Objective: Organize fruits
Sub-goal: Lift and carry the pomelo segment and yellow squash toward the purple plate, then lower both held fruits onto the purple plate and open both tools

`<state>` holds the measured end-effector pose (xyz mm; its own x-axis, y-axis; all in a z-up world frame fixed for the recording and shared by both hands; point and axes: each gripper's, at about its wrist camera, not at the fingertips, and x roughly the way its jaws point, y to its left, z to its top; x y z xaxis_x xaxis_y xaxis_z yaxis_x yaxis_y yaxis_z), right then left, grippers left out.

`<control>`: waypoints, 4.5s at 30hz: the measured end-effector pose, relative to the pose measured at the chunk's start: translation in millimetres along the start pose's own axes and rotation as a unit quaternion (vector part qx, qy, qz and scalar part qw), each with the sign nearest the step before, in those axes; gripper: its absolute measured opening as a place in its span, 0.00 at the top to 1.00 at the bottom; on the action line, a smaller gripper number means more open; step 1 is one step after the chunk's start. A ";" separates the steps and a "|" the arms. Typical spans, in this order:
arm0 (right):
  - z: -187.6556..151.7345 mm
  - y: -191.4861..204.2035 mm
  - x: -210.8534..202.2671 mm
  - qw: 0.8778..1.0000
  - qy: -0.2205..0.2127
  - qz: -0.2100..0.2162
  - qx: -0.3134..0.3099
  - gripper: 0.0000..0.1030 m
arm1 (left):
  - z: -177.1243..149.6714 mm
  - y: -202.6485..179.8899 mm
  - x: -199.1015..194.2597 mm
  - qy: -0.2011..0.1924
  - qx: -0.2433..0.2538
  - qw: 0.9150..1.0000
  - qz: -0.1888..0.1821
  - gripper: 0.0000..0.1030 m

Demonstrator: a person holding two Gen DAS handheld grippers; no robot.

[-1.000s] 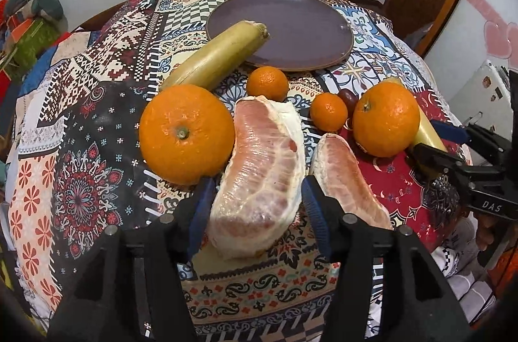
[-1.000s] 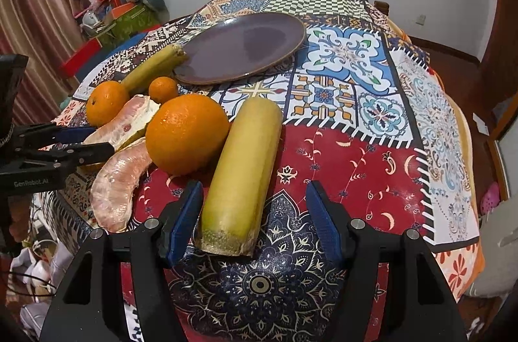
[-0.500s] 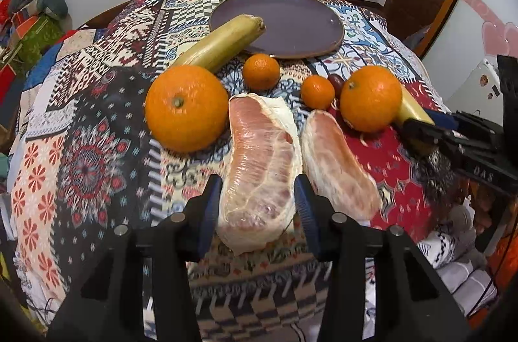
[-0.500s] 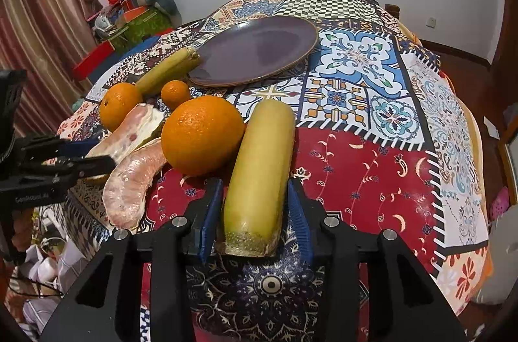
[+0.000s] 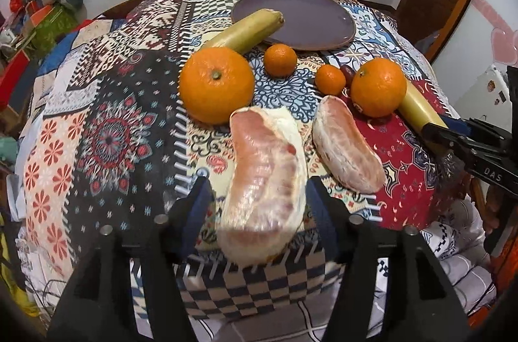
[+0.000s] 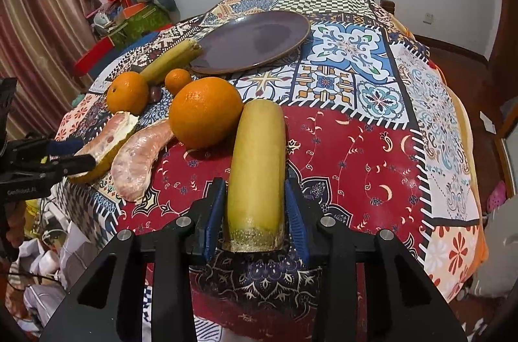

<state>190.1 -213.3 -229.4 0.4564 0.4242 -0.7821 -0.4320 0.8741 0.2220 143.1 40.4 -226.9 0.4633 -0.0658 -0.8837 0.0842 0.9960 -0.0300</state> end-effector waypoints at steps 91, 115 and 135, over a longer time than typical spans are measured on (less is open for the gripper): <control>133.5 11.3 1.5 0.988 -0.145 -0.027 -0.048 0.67 | 154.8 -5.3 -13.1 -0.179 0.005 0.984 -0.014 0.51; 181.5 -4.7 82.8 0.993 -0.084 -0.030 -0.076 0.67 | 229.9 12.1 76.3 -0.130 -0.001 0.991 -0.009 0.51; 190.6 -20.3 121.9 0.995 -0.023 -0.038 -0.084 0.67 | 254.8 7.7 122.8 -0.047 0.006 0.999 -0.009 0.51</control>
<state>402.8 -134.3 -218.2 0.5257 0.3728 -0.7647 -0.5178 0.8534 0.0601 425.5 24.5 -216.7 0.5419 -0.0896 -0.8356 0.1042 0.9938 -0.0390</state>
